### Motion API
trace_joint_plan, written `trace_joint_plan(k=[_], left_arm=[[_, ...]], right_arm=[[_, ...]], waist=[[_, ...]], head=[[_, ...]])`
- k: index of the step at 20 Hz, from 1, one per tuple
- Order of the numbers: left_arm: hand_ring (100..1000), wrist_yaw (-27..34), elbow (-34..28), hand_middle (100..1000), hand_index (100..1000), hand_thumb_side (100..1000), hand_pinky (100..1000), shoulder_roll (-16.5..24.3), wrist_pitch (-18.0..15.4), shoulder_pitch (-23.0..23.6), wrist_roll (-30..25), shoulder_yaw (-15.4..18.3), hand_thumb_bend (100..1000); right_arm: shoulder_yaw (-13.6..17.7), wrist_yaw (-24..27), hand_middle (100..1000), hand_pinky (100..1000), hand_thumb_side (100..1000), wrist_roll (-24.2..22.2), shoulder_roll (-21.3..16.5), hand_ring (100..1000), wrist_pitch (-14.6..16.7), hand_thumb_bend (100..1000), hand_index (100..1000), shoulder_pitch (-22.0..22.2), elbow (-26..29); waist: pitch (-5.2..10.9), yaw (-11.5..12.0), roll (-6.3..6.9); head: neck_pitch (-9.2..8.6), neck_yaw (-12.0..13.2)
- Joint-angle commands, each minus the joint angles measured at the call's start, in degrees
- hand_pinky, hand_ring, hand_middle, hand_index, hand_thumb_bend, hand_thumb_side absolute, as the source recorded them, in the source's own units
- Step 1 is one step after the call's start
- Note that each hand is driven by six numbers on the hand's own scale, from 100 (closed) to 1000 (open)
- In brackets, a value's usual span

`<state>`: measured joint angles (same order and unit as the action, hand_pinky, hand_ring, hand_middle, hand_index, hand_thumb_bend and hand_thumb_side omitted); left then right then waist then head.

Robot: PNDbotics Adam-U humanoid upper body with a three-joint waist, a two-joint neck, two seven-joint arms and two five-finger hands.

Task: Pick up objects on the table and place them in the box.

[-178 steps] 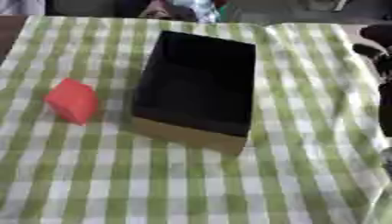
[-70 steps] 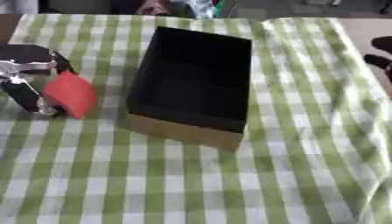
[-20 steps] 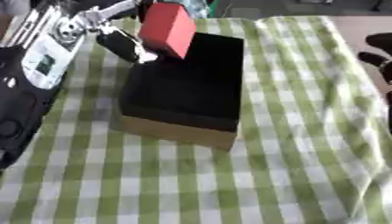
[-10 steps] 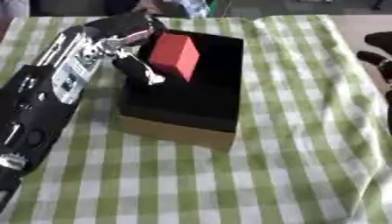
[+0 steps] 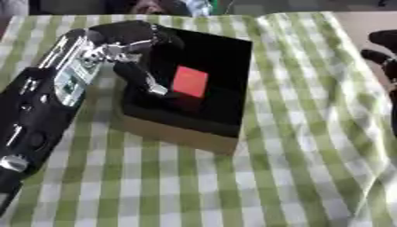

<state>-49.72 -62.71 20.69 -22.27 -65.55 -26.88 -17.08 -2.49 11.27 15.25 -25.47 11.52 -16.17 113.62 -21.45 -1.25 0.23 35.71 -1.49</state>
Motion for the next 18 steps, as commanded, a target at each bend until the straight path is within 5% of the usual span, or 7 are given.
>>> trace_joint_plan(k=[1, 5, 9, 12, 14, 18], left_arm=[[839, -1.63, -2.00, 845, 945, 717, 703, 1.37, 0.82, -1.06, 3.27, 1.27, 821], [819, -2.07, -3.54, 821, 919, 734, 694, 1.82, 2.68, -1.02, 7.06, 1.99, 738], [766, -0.77, -7.19, 773, 872, 751, 677, 3.07, 6.19, -0.54, 10.69, 3.67, 465], [751, 2.93, -11.31, 764, 862, 763, 670, 4.63, 9.95, 0.20, 12.70, 5.03, 415], [685, 4.62, -14.41, 712, 815, 698, 645, 6.02, 13.07, 0.71, 14.19, 6.35, 314], [608, 9.20, -22.85, 650, 766, 641, 618, 9.22, 19.19, 3.51, 19.15, 8.28, 250]], right_arm=[[0.41, 0.61, 686, 768, 698, 0.01, -0.78, 824, -0.12, 100, 870, -0.63, 0.97], [0.37, 0.61, 686, 768, 698, -0.06, -0.74, 824, -0.21, 100, 870, -0.54, 0.97], [0.50, 0.57, 686, 768, 699, 0.04, -0.77, 824, -0.14, 100, 870, -0.37, 0.97], [0.66, 0.47, 686, 768, 699, 0.19, -0.88, 824, -0.02, 100, 870, -0.17, 0.97], [0.78, 0.42, 687, 768, 700, 0.31, -0.95, 824, 0.08, 100, 870, -0.06, 0.97], [1.14, 0.31, 687, 767, 702, 0.65, -1.20, 823, 0.46, 100, 869, 0.14, 0.97]], waist=[[1.82, -0.10, 0.75], [1.90, -0.02, 0.73], [1.98, 0.19, 0.67], [2.04, 0.42, 0.63], [2.11, 0.64, 0.57], [2.16, 1.20, 0.28]], head=[[0.44, -0.16], [0.40, -0.24], [0.35, -0.51], [0.34, -0.88], [0.30, -1.15], [0.27, -1.80]])
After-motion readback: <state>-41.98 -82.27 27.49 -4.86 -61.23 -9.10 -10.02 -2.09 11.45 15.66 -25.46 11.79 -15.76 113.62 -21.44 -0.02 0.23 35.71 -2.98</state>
